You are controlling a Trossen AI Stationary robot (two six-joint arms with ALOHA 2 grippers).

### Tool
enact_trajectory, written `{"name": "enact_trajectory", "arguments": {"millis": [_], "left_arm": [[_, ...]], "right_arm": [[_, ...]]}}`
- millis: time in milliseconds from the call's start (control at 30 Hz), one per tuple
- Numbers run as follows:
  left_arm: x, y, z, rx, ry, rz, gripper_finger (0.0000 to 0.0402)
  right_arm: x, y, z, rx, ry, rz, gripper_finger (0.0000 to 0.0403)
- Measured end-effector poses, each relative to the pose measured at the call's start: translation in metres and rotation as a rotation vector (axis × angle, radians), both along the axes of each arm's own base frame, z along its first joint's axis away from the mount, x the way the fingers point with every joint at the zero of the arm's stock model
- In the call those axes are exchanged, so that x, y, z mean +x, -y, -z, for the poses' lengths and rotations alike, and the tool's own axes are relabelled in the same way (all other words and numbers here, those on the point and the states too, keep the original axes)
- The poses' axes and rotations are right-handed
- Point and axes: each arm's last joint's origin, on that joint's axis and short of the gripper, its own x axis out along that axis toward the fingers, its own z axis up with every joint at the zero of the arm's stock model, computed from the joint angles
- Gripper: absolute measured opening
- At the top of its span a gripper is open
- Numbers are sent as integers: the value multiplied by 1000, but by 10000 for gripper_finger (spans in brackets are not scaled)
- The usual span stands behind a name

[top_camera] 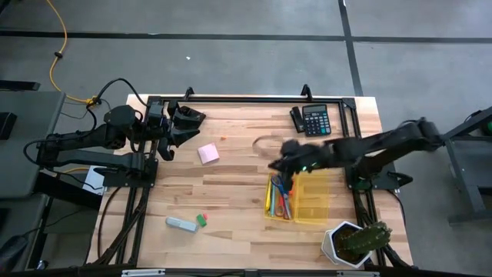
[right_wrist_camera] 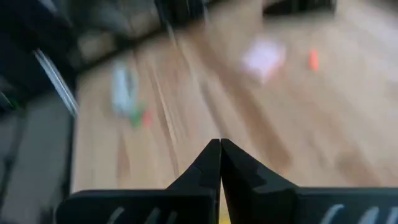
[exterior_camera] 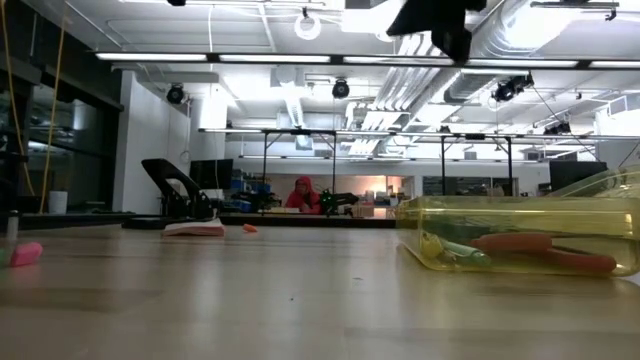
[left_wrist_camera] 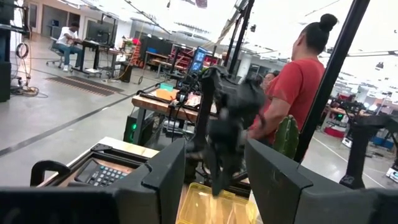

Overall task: Pack school essentials
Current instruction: Put the pink eraser into the supply box

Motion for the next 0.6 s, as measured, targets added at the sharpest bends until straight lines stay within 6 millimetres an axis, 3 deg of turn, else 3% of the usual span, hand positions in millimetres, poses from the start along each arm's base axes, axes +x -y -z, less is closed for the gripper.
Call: {"name": "enact_trajectory", "arguments": {"millis": [167,333,433,600], "left_arm": [[0,0,0,0,-1,0,156],[0,0,0,0,0,0,156],[0,0,0,0,0,0,156],[0,0,1,-2,-7,3,156]], "right_arm": [[-27,22,-6,-52,316,-2,0],[-37,36,2,-226,581,-70,0],[-38,41,4,-380,635,-105,0],[-38,48,-1,-379,656,-99,0]]}}
